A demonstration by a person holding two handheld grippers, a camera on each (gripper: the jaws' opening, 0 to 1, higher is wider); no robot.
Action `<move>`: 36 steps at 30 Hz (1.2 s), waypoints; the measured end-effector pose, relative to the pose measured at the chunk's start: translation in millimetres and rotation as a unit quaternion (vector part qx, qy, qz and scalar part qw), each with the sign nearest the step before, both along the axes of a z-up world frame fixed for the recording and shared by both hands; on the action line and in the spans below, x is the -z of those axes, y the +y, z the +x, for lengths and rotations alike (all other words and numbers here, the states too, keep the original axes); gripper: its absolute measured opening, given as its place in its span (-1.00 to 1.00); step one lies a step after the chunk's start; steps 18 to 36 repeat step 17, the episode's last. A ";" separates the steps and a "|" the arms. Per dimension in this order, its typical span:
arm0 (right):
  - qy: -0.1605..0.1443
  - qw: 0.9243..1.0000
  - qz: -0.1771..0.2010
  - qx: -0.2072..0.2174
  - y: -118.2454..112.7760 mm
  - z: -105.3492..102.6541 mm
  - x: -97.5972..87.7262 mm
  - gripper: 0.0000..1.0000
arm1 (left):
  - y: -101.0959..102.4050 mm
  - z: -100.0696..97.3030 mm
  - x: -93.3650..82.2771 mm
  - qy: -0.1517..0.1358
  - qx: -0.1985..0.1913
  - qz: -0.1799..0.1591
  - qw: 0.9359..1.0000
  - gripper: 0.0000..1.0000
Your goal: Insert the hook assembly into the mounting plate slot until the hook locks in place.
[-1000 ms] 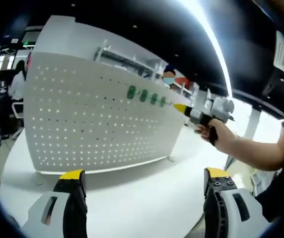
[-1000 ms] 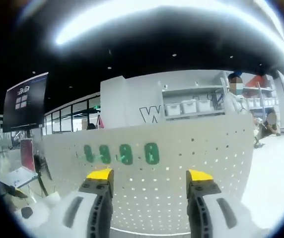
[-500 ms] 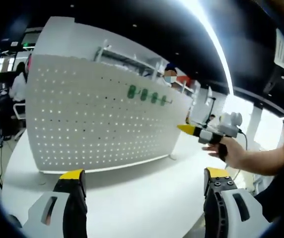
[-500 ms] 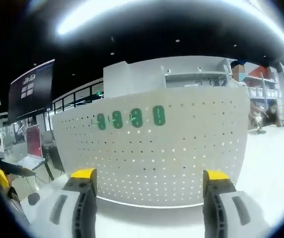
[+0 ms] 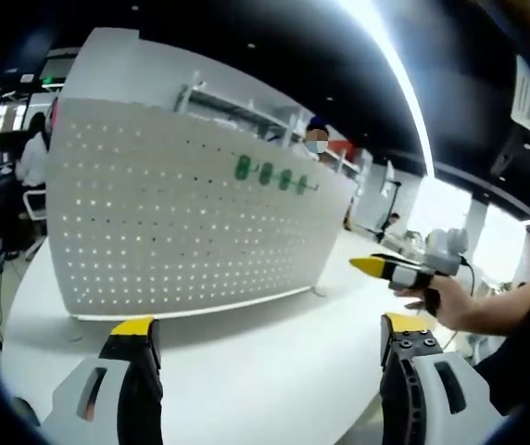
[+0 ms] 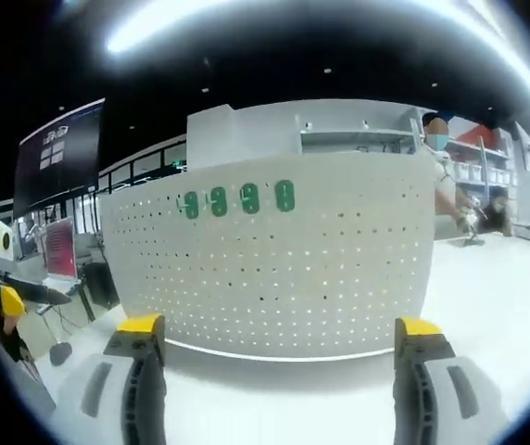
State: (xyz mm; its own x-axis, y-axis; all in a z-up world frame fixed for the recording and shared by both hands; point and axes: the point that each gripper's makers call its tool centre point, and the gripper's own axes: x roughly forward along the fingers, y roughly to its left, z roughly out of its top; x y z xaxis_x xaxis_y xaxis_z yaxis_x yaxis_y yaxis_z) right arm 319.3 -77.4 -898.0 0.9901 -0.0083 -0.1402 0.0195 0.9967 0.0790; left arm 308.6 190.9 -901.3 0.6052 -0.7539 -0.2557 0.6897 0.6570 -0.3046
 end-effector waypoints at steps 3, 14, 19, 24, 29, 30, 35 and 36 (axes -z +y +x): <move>0.011 1.000 -0.015 -0.005 1.3 -8.9 5.1 1.00 | -1.5 -1.2 -0.2 0.000 0.001 -0.001 1.000 1.00; 0.027 0.999 -0.025 -0.026 9.8 -39.0 14.2 1.00 | 0.1 -10.7 -2.6 -0.003 0.000 -0.001 1.000 1.00; 0.043 0.998 -0.019 -0.041 16.8 -45.8 21.9 1.00 | 3.9 -13.1 -3.5 -0.005 -0.002 0.001 1.000 1.00; 0.043 0.998 -0.019 -0.041 16.8 -45.8 21.9 1.00 | 3.9 -13.1 -3.5 -0.005 -0.002 0.001 1.000 1.00; 0.043 0.998 -0.019 -0.041 16.8 -45.8 21.9 1.00 | 3.9 -13.1 -3.5 -0.005 -0.002 0.001 1.000 1.00; 0.043 0.998 -0.019 -0.041 16.8 -45.8 21.9 1.00 | 3.9 -13.1 -3.5 -0.005 -0.002 0.001 1.000 1.00; 0.043 0.998 -0.019 -0.041 16.8 -45.8 21.9 1.00 | 3.9 -13.1 -3.5 -0.005 -0.002 0.001 1.000 1.00; 0.043 0.998 -0.019 -0.041 16.8 -45.8 21.9 1.00 | 3.9 -13.1 -3.5 -0.005 -0.002 0.001 1.000 1.00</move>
